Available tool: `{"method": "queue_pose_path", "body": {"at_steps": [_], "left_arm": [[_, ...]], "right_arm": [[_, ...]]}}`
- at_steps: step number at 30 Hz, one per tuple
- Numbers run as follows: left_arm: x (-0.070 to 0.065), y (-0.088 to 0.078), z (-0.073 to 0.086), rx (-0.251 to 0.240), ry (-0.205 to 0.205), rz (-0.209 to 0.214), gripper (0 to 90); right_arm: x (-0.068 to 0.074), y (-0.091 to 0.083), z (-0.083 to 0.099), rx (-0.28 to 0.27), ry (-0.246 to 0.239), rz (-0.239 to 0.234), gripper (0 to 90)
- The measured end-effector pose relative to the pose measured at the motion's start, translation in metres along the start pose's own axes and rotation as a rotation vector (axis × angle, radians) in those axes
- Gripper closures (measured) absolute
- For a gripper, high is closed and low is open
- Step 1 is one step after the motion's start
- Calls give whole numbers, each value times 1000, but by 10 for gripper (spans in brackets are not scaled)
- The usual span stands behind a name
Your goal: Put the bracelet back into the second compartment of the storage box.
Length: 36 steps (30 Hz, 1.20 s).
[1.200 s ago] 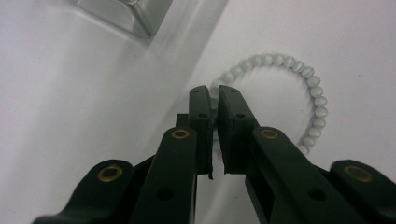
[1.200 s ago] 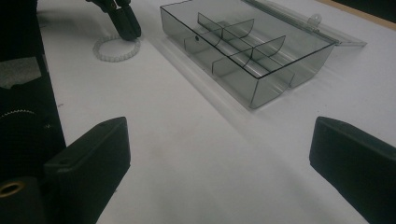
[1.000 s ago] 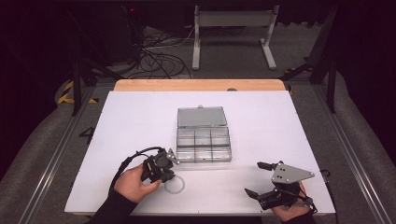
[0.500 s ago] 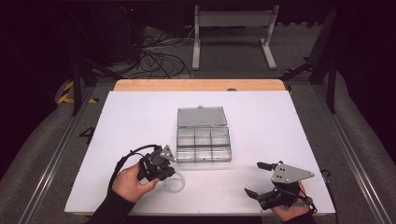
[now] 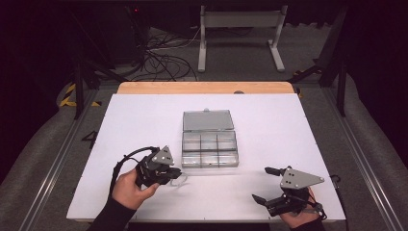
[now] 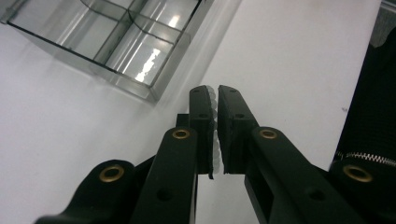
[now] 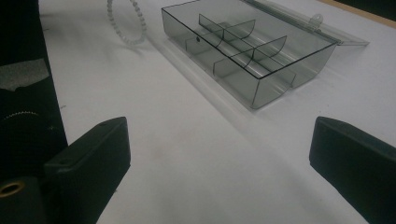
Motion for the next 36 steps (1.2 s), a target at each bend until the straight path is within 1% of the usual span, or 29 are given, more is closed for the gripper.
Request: {"method": "queue_pose_path", "body": {"at_steps": [4, 11, 13, 17, 19, 28, 31, 36], "left_arm": [[-1, -5, -2, -27, -3, -2, 849], [-1, -12, -7, -66, -4, -23, 848], [-1, -13, -8, -70, 0, -32, 848], [-1, -15, -9, -85, -1, -33, 849], [-2, -16, -10, -96, -10, -29, 849], [-2, -22, -14, -124, 1, -48, 848], [-2, -25, -17, -136, -6, -50, 848], [0, -28, -25, -143, -16, -48, 848]], "right_arm": [[0, 0, 0, 0, -1, 2, 57], [0, 0, 0, 1, -1, 3, 57], [0, 0, 0, 1, -2, 3, 57], [0, 0, 0, 1, -3, 2, 57], [0, -1, 0, 1, -2, 2, 57], [1, 0, 0, 3, -3, 2, 57], [1, 0, 0, 4, -3, 3, 57], [1, 1, 1, 7, -1, 3, 57]]}}
Point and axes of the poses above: each handheld gripper's, and its own axes: y roughly forward along the jaws, z roughly out of its underside, x roughly to its left, the point moved 6 cm from there along y, roughly forward along the jaws, and after that the axes turned 7 degrees about -z, right-handed, at the moved point
